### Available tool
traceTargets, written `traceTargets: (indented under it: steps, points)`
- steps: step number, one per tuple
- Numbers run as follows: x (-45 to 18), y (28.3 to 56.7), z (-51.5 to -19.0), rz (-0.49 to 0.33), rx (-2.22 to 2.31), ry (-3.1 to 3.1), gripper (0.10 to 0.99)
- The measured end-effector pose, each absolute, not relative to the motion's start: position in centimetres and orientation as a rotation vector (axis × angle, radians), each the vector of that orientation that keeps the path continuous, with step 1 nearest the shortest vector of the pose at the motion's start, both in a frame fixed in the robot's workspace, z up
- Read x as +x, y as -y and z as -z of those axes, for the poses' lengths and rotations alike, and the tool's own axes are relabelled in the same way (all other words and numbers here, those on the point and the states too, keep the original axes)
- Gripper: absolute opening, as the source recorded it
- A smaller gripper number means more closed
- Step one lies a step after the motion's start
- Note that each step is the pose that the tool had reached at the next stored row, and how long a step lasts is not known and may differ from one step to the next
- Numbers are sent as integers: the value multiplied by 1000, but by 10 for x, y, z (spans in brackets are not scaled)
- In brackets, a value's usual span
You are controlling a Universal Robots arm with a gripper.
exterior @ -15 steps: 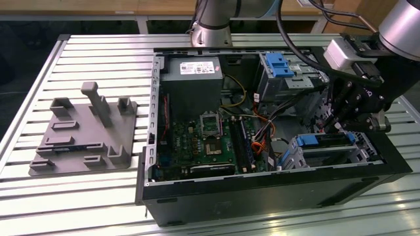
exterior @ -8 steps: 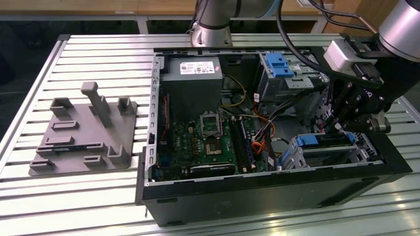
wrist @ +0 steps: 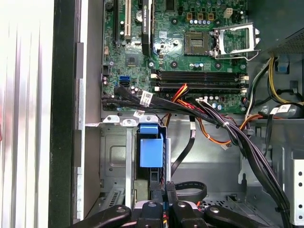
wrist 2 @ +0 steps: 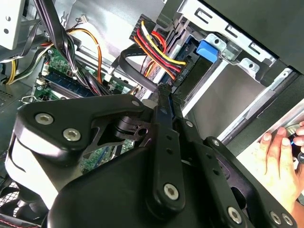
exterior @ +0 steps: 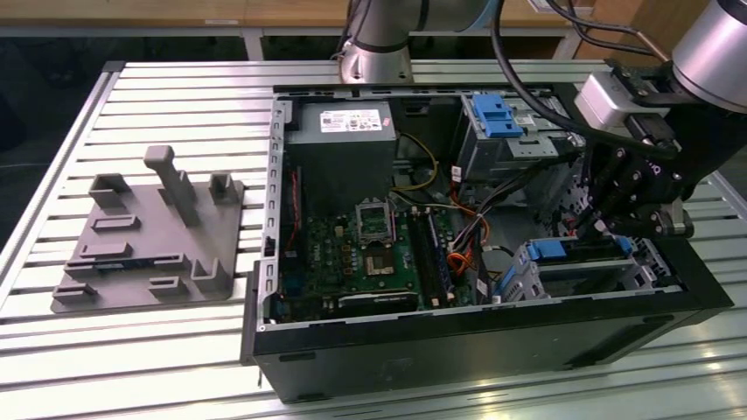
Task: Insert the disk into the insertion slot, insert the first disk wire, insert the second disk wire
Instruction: 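Insert the second disk wire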
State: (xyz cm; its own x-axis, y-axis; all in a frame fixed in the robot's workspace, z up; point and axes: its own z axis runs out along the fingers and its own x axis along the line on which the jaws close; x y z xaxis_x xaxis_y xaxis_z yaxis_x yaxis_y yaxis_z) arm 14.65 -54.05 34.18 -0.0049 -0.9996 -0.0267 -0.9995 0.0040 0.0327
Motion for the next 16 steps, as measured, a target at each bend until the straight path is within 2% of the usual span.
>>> traceTargets:
  steps: [16]
  points:
    - [147,540,-341,66,2230,2206,149]
